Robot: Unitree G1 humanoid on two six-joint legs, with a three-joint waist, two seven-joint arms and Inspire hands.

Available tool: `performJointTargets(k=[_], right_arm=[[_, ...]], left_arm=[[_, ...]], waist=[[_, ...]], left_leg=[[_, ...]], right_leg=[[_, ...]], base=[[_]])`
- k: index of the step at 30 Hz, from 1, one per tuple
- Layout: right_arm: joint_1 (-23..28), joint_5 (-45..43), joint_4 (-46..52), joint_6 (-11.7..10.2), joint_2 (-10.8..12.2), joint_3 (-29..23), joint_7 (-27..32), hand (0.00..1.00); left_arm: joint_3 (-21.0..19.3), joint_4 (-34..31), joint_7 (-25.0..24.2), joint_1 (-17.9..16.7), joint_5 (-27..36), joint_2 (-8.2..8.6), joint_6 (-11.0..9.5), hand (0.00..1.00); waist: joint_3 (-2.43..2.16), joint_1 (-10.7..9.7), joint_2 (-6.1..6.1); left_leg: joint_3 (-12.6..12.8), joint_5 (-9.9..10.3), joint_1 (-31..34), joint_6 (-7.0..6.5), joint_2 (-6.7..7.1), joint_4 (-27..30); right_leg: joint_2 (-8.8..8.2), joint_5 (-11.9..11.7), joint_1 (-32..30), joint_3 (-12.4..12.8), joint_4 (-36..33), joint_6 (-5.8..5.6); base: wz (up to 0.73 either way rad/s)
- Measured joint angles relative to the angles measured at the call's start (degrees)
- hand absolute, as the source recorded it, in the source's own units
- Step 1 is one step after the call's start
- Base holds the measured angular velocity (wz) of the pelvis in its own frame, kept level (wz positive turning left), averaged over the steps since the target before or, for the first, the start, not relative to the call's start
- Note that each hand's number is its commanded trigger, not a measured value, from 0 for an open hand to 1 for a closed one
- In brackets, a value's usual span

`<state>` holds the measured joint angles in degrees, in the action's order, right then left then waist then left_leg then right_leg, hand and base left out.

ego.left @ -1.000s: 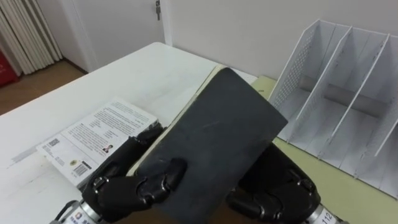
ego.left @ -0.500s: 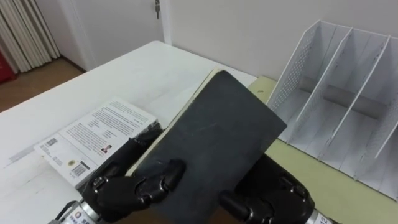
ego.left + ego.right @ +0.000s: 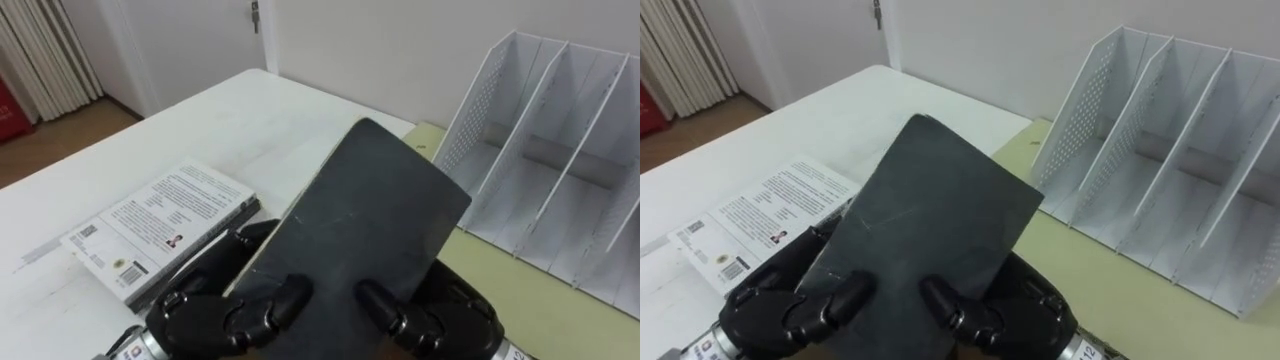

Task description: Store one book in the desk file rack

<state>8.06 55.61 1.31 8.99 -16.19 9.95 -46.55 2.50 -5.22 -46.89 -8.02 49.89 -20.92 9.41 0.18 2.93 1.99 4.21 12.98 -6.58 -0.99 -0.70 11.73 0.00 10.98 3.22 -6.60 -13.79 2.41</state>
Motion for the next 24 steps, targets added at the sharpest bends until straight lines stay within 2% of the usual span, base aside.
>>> performJointTargets(k=[4,5,6,7,13,16,20,22,24], right_arm=[[0.05,0.31,0.03,0.59,-0.10,0.14,0.08,1.00],[0.01,0.31,0.04,0.59,-0.11,0.14,0.09,1.00],[0.02,0.31,0.04,0.59,-0.11,0.15,0.10,1.00],[0.00,0.31,0.04,0.59,-0.10,0.18,0.14,1.00],[-0.02,0.23,0.02,0.60,-0.32,0.18,2.04,1.00],[0.06,-0.29,0.01,0.65,-1.70,-1.31,4.28,1.00],[-0.02,-2.18,0.02,0.28,-2.44,-8.46,9.84,1.00],[-0.21,-3.52,0.03,-0.50,-2.40,-9.72,12.73,1.00],[-1.37,-7.89,0.02,-0.76,-2.34,-10.08,15.51,1.00]], left_arm=[[0.05,0.72,-0.94,0.33,0.44,-0.34,0.30,1.00],[0.05,0.77,-1.01,0.33,0.54,-0.34,0.30,0.71],[0.05,0.80,-1.01,0.33,0.55,-0.34,0.29,0.50],[0.06,0.96,-1.01,0.34,0.56,-0.34,0.29,0.00],[0.90,4.67,-0.98,1.93,1.28,-0.33,0.23,0.00],[0.65,9.11,-0.46,1.78,0.80,-0.34,-0.02,0.00],[-0.14,13.91,3.38,-0.03,-3.18,-0.49,-0.06,0.00],[-0.09,14.32,4.92,-0.73,-7.42,-0.43,-0.09,0.00],[0.03,14.45,6.20,-2.08,-9.74,-0.29,-0.25,0.00]], waist=[[-0.04,0.68,0.11],[-0.06,0.69,0.14],[-0.06,0.72,0.14],[-0.06,0.76,0.13],[0.00,0.49,-0.03],[0.06,0.30,-0.09],[0.37,0.21,-0.63],[0.35,0.07,-0.75],[0.34,-1.15,-0.77]], left_leg=[[-0.23,0.02,0.27,0.01,0.00,-0.02],[-0.26,0.02,0.18,0.01,0.01,-0.01],[-0.26,0.02,0.17,0.01,0.01,-0.01],[-0.28,0.02,0.10,0.01,0.01,0.00],[-0.41,0.00,-0.19,0.00,0.12,0.12],[-0.03,0.00,-0.77,0.00,0.13,-0.01],[0.02,0.02,-0.79,0.00,0.09,-0.23],[0.11,0.02,-0.80,0.01,0.12,-0.37],[0.23,0.00,-0.77,0.01,0.22,-0.33]], right_leg=[[0.01,0.02,-0.20,-0.04,-0.20,0.02],[0.01,0.02,-0.21,-0.01,-0.28,0.02],[0.01,0.02,-0.21,0.00,-0.31,0.02],[0.00,0.05,-0.20,0.02,-0.50,0.04],[-0.11,0.32,-0.16,0.09,-0.96,0.06],[-0.11,0.38,0.21,0.31,-0.76,0.02],[0.04,0.38,0.48,0.34,-0.59,0.02],[0.08,0.39,0.31,0.36,-0.67,0.04],[0.09,0.39,-0.16,0.35,-0.77,0.05]], base=[[0.00],[0.00],[0.00],[0.00],[-0.01],[-0.04],[0.00],[0.00],[-0.02]])
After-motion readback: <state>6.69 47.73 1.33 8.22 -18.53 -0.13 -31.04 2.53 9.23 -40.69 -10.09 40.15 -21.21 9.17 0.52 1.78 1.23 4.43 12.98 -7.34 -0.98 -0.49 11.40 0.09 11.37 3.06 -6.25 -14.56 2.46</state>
